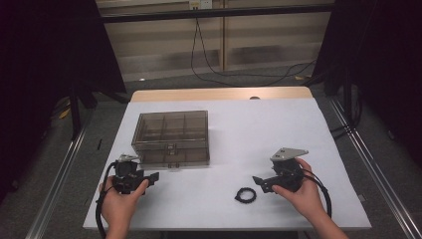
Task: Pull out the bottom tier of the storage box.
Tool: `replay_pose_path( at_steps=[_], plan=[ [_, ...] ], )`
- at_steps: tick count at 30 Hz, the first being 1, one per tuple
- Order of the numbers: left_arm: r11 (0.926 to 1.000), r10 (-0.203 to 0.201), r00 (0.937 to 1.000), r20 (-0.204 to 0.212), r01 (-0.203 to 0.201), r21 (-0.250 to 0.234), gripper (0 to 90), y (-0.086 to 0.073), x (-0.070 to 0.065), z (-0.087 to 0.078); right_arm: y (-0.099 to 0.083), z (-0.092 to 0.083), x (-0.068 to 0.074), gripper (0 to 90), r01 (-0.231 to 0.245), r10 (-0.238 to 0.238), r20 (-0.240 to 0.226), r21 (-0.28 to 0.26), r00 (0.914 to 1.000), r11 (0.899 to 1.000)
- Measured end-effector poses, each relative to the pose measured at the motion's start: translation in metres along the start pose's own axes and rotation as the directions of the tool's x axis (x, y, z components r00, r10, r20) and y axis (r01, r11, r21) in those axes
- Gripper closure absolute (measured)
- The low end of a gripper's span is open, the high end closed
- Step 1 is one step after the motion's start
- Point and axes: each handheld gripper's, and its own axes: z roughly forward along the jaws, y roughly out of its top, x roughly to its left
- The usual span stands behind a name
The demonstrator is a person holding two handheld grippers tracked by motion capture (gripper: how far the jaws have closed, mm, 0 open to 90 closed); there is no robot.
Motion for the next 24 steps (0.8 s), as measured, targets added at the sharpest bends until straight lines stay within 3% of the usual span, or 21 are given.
replay_pose_path(
  at_steps=[9, 24],
  plan=[
    [0.9998, 0.018, 0.9997, 0.015, -0.018, -0.002, 36.6, -0.001, 0.004, -0.001, 0.011, 0.01, 0.01, 7.1, 0.001, -0.001, -0.024, 0.0, 0.9997, 1.0],
    [0.9995, 0.011, 0.9994, 0.032, -0.01, -0.03, 34.8, -0.001, 0.013, -0.006, 0.027, 0.026, 0.028, 7.3, 0.025, -0.025, -0.04, 0.008, 0.9989, 1.0]
  ],
)
